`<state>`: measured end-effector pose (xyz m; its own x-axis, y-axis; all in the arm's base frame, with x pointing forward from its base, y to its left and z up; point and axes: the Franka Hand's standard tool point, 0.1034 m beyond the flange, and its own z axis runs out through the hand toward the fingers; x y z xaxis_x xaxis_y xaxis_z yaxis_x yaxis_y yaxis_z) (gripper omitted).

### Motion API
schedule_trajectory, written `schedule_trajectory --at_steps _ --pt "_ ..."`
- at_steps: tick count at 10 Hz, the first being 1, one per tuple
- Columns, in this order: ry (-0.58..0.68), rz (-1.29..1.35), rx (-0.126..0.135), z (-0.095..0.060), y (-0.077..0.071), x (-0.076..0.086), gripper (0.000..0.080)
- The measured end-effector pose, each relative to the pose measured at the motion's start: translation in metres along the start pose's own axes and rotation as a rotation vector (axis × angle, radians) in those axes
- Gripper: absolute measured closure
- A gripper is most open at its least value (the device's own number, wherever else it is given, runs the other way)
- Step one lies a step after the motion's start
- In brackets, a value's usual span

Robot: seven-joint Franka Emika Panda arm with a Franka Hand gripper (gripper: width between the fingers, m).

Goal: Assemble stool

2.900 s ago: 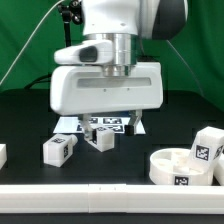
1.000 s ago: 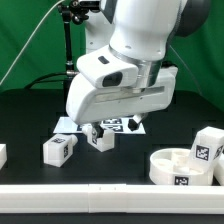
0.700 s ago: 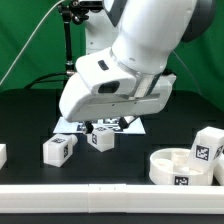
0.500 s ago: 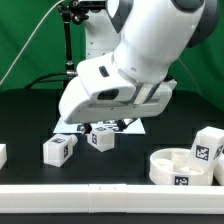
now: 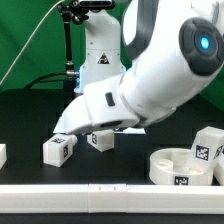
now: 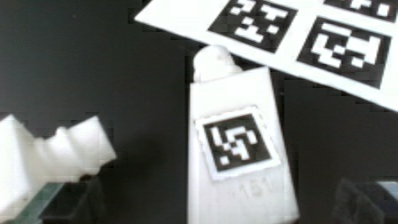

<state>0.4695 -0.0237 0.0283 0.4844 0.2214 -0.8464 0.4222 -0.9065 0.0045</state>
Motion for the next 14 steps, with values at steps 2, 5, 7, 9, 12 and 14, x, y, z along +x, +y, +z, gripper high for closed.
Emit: schedule_trajectory --at_steps 2,5,7,9,12,14 --pt "0.009 -0.011 -0.003 -0.002 0.000 0.004 0.0150" --pt "0.010 -0.009 -0.002 0.004 0.000 0.006 0.0150" --pt "0.004 -0.009 0.001 0.010 0.001 0.008 0.0150" --pt "0.006 -0.013 -0.001 0.012 -0.001 0.010 0.0150" --pt "0.010 -0.014 -0.001 0.016 -0.001 0.012 0.0150" --pt "0.014 -0.016 -0.003 0.019 -0.001 0.013 0.0263"
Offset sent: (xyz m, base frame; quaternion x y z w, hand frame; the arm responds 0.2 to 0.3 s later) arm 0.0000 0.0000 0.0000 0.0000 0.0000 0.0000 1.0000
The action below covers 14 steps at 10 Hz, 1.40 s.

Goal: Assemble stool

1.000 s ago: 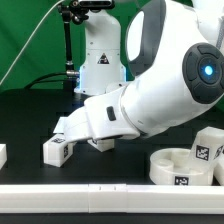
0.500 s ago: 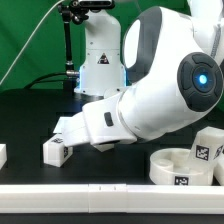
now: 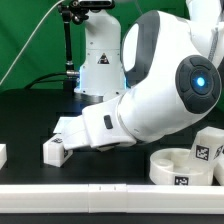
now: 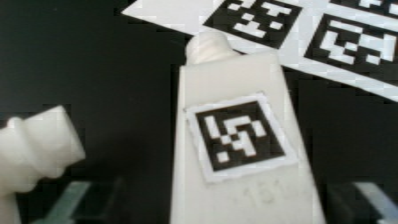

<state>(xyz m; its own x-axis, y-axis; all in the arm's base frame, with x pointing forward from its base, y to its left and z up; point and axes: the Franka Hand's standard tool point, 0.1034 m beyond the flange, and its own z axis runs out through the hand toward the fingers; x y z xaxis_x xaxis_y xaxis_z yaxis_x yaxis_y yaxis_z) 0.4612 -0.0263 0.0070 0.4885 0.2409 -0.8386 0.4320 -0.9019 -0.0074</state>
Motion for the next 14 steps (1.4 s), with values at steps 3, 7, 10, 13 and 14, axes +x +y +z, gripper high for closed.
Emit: schedule_trajectory --at_steps 3,7,10,13,14 --pt "0.000 0.000 0.000 0.000 0.000 0.000 0.0475" --pt "-0.039 0.030 0.072 -0.031 0.000 -0.020 0.0475" --pt "0.020 0.035 0.108 -0.061 0.011 -0.029 0.0473" --pt "0.059 0.042 0.091 -0.063 0.016 -0.024 0.0473" --pt "0.058 0.042 0.092 -0.062 0.016 -0.024 0.0473"
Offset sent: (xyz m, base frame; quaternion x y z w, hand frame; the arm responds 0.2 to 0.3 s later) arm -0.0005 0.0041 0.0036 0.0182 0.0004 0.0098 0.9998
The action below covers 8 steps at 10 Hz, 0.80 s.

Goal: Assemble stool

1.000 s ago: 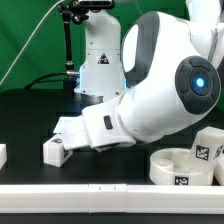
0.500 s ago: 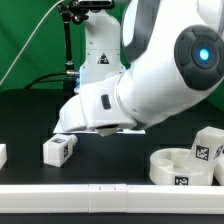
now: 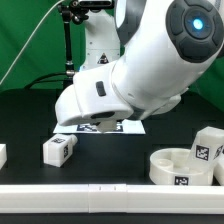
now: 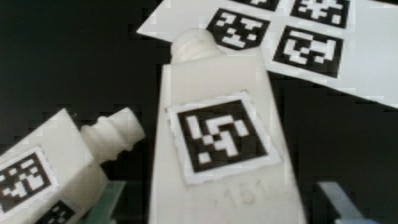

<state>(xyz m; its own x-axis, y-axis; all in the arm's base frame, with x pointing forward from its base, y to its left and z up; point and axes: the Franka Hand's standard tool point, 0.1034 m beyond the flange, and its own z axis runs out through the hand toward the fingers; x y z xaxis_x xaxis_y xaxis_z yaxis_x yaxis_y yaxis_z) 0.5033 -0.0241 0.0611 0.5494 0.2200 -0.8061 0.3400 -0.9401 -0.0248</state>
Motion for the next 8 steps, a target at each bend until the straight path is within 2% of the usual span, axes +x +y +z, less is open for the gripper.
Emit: schedule_trajectory --at_steps 1,2,3,4,5,8 --pt "0.014 0.011 0.007 -0.001 0.000 0.002 0.0473" --pt "0.083 0.051 0.033 -0.010 0.000 0.005 0.0473" --pt "0.113 0.098 0.077 -0.018 -0.005 -0.001 0.0473" --pt "0.181 0.121 0.112 -0.029 -0.007 0.002 0.0472" --pt "0.270 0.130 0.104 -0.040 -0.006 0.004 0.0472" --pt "0.485 0.147 0.071 -0.044 0.001 0.009 0.0472"
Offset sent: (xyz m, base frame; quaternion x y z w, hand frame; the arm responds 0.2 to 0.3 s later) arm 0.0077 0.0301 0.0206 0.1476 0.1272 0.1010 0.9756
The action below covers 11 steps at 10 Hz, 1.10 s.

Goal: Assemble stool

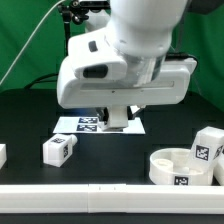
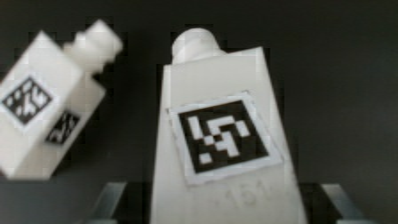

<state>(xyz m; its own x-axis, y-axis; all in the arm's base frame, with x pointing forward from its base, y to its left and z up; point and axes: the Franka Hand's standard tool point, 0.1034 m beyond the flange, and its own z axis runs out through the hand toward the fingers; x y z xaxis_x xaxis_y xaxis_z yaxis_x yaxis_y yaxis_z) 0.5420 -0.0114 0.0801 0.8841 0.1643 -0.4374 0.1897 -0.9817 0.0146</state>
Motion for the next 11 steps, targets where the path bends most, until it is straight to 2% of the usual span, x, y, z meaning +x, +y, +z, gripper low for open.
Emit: schedule_trajectory --at_steps 1,2,3,4,6,7,8,11 --pt "0.052 0.001 -0.005 0.000 0.001 0.002 0.0472" --pt "0.115 0.054 0.010 0.000 0.002 0.002 0.0472" --pt "0.123 0.151 0.064 0.003 0.001 -0.006 0.0472" --pt "0.174 0.221 0.121 0.000 -0.003 -0.006 0.0472" --pt "0.302 0.270 0.170 -0.013 -0.013 0.000 0.0472" --pt "0.362 0.280 0.169 -0.019 -0.015 0.003 0.0472" --pt "0.454 0.288 0.141 -0.019 -0.010 0.007 0.0472" --pt "0.658 0.313 0.082 -0.017 -0.004 0.009 0.0472"
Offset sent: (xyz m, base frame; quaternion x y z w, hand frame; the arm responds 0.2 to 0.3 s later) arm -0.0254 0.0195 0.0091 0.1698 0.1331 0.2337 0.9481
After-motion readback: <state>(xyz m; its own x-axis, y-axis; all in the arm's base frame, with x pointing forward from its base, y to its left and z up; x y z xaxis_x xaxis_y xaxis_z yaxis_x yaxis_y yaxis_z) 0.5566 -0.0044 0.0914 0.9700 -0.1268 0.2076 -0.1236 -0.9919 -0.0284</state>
